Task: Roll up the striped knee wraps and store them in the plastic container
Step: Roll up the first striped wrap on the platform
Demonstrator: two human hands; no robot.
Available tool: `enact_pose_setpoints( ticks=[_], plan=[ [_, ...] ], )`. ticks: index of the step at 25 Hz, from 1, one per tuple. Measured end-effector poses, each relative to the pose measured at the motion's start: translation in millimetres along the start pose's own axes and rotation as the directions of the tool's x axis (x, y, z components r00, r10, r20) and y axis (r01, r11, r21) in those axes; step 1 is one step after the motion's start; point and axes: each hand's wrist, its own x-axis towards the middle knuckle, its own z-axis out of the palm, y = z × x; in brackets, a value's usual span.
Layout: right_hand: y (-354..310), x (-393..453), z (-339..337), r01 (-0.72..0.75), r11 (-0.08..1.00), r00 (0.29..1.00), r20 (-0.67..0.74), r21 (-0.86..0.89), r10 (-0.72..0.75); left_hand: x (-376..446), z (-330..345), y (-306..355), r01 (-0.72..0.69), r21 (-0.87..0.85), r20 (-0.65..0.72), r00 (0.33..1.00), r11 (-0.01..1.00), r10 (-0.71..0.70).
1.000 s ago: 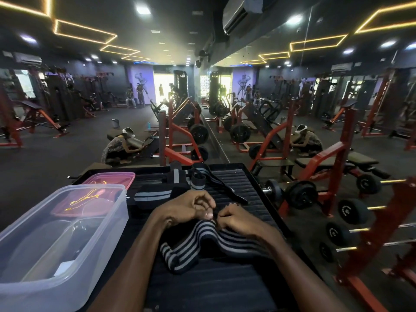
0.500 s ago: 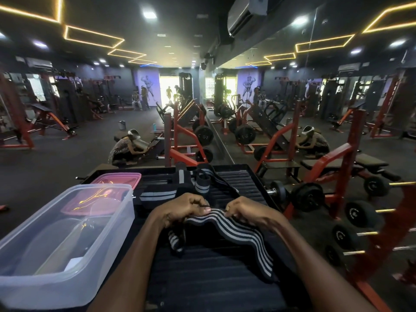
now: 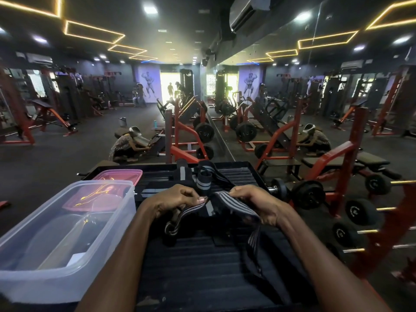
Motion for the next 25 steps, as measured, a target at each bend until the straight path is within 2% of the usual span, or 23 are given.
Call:
enact_pose_setpoints(
  ticks=[3, 6, 9, 12, 18, 22, 25],
  plan=[
    [-9, 1, -4, 0.03, 0.975, 0.999, -0.022, 0.22, -0.026, -8, -19, -7, 0.028, -0.035, 0.02, 0.999, 0.999, -0.027],
    [-20, 5, -4, 0.035, 0.897, 0.999, -0.028, 0.442, -0.025, -15, -30, -16, 0.004, -0.191, 0.056, 0.998, 0.982, 0.007],
    [-22, -1, 10, 0.022, 0.867, 0.998, -0.065, 0.498, 0.013, -21, -30, -15, -0.018, -0.325, -0.001, 1.0, 0.946, 0.019],
    [-14, -6, 38, -0.035, 0.909, 0.998, -0.039, 0.415, 0.057, -9, -26, -10, -0.049, -0.293, -0.156, 0.988, 0.955, 0.002],
    [-2, 4, 80, -0.087, 0.956, 0.996, -0.007, 0.279, 0.093, 17, -1, 15, -0.181, -0.135, -0.324, 0.937, 0.974, 0.129],
    [5, 1, 85, -0.16, 0.987, 0.98, 0.116, -0.003, 0.16, 31, 7, 16, -0.237, -0.066, -0.299, 0.932, 0.969, 0.208],
    [3, 2, 72, -0.23, 0.95, 0.936, 0.218, -0.213, 0.275, 37, 15, 12, -0.165, -0.126, -0.258, 0.958, 0.978, 0.128]
  ],
)
